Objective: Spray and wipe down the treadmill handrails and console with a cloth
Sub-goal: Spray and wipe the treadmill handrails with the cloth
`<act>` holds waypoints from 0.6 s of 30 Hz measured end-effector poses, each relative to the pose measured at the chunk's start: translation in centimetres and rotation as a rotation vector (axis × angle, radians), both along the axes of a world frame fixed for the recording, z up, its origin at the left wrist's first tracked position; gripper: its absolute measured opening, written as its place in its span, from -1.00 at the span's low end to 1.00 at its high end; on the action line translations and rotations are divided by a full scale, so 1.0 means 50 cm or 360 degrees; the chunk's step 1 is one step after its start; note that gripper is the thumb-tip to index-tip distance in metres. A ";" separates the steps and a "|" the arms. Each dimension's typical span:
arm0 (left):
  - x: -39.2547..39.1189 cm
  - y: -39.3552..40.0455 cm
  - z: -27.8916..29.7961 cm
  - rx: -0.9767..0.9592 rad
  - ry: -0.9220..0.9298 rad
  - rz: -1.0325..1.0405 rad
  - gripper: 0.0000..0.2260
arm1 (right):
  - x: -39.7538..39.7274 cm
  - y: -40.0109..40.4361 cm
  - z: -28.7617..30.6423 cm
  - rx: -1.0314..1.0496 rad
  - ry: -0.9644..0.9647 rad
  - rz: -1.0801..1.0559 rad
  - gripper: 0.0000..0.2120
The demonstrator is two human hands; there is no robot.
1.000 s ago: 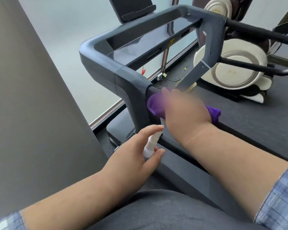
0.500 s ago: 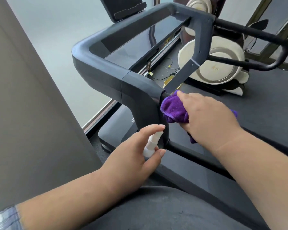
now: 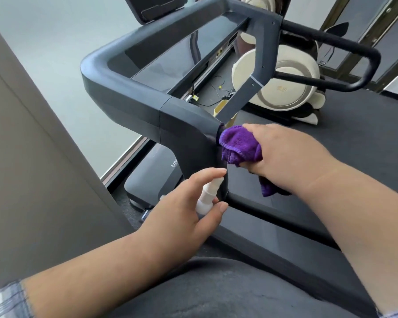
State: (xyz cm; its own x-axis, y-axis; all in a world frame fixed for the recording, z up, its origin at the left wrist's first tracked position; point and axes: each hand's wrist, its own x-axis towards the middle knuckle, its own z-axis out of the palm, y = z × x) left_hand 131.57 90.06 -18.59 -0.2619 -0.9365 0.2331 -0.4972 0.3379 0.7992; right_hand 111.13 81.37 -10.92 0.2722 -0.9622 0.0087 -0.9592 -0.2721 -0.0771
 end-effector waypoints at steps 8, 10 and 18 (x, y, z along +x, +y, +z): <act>0.014 0.007 -0.001 0.0015 -0.0061 0.0011 -0.53 | 0.091 0.003 -0.069 -0.0607 0.0703 -0.0123 -0.49; 0.010 0.012 0.004 0.0002 -0.0053 -0.0013 -0.53 | 0.090 0.002 -0.085 -0.0731 0.0649 -0.0098 -0.44; 0.014 0.021 -0.006 -0.0044 -0.0063 0.0011 -0.54 | -0.050 0.055 -0.081 -0.0605 0.0432 -0.0065 -0.19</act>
State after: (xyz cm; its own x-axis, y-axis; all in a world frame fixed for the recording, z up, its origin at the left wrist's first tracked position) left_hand 132.28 91.10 -18.89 -0.2651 -0.9317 0.2481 -0.5307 0.3559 0.7692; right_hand 108.62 84.14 -14.99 0.2751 -0.9146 0.2964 -0.9415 -0.1939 0.2758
